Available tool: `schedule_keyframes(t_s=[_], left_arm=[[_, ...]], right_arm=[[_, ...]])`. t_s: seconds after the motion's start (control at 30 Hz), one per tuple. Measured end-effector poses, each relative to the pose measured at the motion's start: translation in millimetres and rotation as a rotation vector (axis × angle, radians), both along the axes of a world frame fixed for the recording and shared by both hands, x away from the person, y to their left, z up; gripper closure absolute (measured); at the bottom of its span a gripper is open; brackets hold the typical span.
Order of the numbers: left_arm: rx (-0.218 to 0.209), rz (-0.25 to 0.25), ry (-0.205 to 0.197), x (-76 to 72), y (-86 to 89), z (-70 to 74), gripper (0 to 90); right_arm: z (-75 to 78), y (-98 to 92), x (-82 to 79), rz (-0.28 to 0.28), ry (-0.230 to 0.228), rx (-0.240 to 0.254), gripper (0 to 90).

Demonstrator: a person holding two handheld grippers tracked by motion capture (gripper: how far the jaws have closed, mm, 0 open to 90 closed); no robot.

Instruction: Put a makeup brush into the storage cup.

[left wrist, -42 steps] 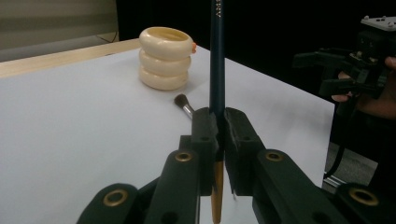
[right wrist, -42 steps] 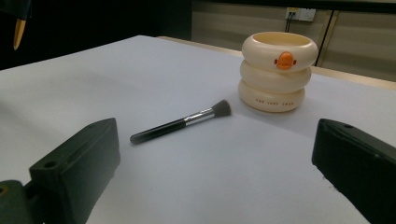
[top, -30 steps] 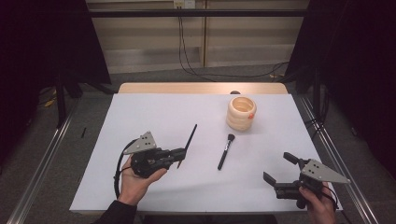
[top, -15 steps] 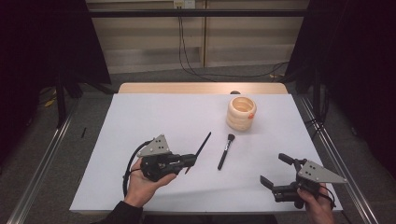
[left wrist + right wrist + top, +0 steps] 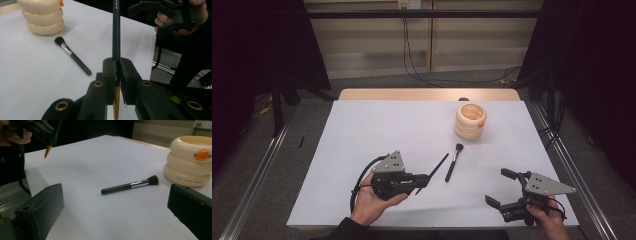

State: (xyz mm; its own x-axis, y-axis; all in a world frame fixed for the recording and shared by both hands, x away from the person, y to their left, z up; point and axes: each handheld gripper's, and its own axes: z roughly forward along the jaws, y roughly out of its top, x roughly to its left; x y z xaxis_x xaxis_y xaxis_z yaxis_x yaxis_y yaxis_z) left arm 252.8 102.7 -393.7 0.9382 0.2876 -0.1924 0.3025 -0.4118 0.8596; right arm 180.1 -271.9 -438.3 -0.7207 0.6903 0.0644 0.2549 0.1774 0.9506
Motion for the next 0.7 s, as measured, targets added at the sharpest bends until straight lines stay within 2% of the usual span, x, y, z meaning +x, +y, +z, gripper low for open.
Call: schedule_keyframes(t_s=[0.17,0.2,0.23,0.27,0.3,0.37,0.4,0.43,0.53,0.57,0.63,0.7], left_arm=[[0.036,-0.020,0.009,0.8,-2.3,3.9,83.4],[0.051,-0.021,0.013,0.7,-3.2,5.0,83.4],[0.074,-0.031,0.013,1.2,-4.5,6.7,83.4],[0.074,-0.031,0.013,1.2,-4.5,6.7,83.4],[0.089,-0.039,0.012,1.5,-5.4,8.6,83.4],[0.093,-0.043,0.012,1.8,-5.6,9.5,83.4],[0.097,-0.046,0.012,2.0,-6.2,10.1,83.4],[0.118,-0.049,0.012,2.6,-6.8,11.9,83.4],[0.137,-0.057,0.011,4.2,-7.4,13.4,83.4],[0.170,-0.060,0.012,5.1,-8.5,15.0,83.4],[0.182,-0.066,0.008,5.6,-9.3,15.6,83.4],[0.221,-0.066,0.000,6.3,-11.4,17.3,83.4]], right_arm=[[1.0,9.1,3.4,0.042,0.027,-0.016,0.2],[1.3,11.3,3.9,0.059,0.036,-0.017,0.0],[2.0,15.4,4.7,0.102,0.047,-0.034,0.5],[2.0,15.4,4.7,0.102,0.047,-0.034,0.5],[2.4,18.6,5.0,0.133,0.048,-0.049,0.0],[2.7,20.4,5.4,0.138,0.054,-0.050,0.3],[3.1,23.2,7.3,0.140,0.062,-0.068,0.9],[3.4,24.3,8.8,0.143,0.070,-0.073,1.0],[3.8,26.4,14.8,0.140,0.092,-0.086,2.8],[4.0,27.7,16.8,0.140,0.095,-0.091,2.8],[4.5,29.7,18.2,0.150,0.109,-0.101,2.8],[6.7,35.6,21.2,0.169,0.116,-0.131,3.7]])
